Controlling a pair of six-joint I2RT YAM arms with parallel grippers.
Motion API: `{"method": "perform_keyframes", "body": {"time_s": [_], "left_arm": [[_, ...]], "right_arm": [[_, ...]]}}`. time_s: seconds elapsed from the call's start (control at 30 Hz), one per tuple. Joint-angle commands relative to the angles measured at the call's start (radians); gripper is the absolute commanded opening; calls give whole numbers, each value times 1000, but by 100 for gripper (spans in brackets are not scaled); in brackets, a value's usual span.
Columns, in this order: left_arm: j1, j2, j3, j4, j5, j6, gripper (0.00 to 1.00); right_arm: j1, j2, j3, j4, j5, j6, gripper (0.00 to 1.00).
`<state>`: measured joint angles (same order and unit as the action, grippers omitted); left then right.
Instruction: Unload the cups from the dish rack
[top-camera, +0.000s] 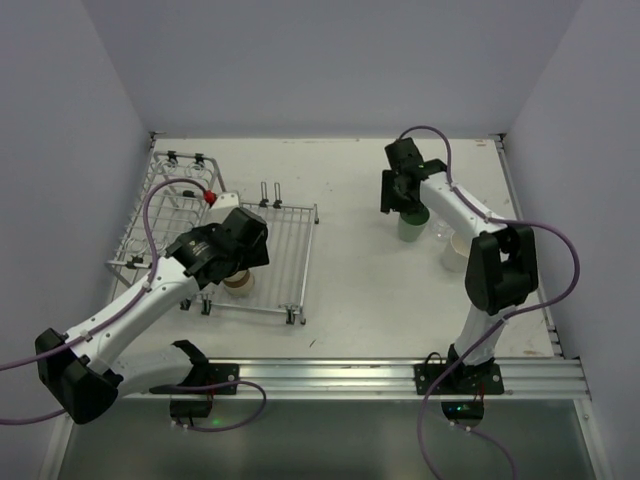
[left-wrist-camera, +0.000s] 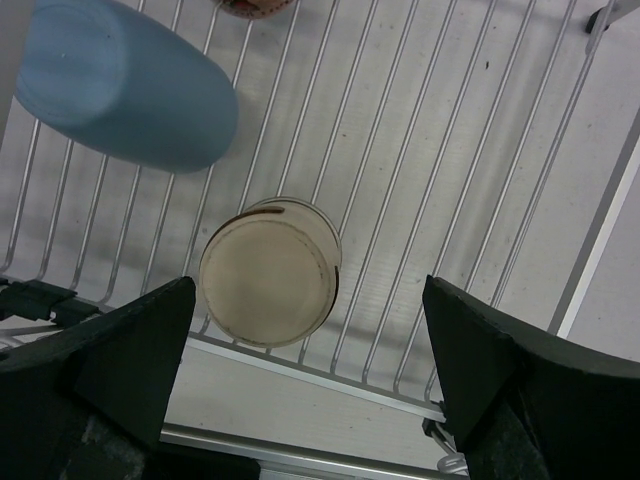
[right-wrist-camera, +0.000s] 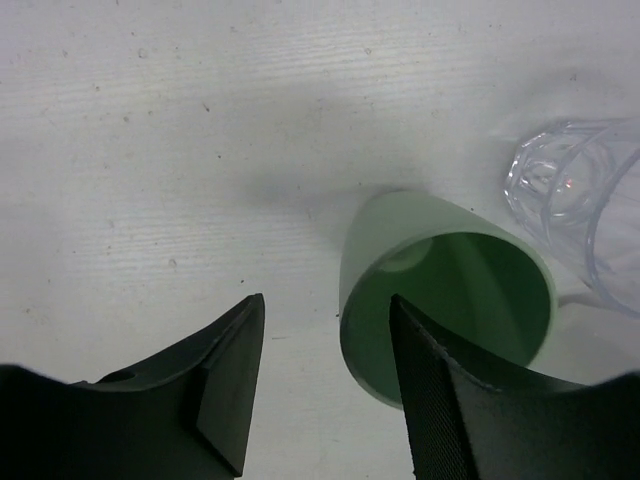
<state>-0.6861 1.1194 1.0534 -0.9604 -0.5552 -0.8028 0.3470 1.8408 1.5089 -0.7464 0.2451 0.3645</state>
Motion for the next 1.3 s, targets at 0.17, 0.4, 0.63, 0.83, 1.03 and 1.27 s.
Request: {"method": "perform_keyframes", "body": {"time_s": [0.17, 0.4, 0.63, 0.83, 1.03, 1.27], "left_arm": [[-4, 17, -24, -83, -64, -84, 100], [-4, 45, -64, -75, -71, -101, 100], [-3, 89, -101, -23, -65, -92, 100], [11, 120, -119, 26, -68, -58, 100], [25, 106, -150, 93, -58, -16, 91], [31, 99, -147, 129, -38, 22, 36]], "right_arm": [[7, -248, -55, 39, -33, 1, 59], [18, -396, -90, 44, -69, -1, 60], [36, -506, -148, 56, -87, -6, 61], [38, -574, -217, 62, -78, -12, 61], [38, -638, -276, 76, -69, -22, 61], [38, -680, -299, 70, -79, -10, 62]]}}
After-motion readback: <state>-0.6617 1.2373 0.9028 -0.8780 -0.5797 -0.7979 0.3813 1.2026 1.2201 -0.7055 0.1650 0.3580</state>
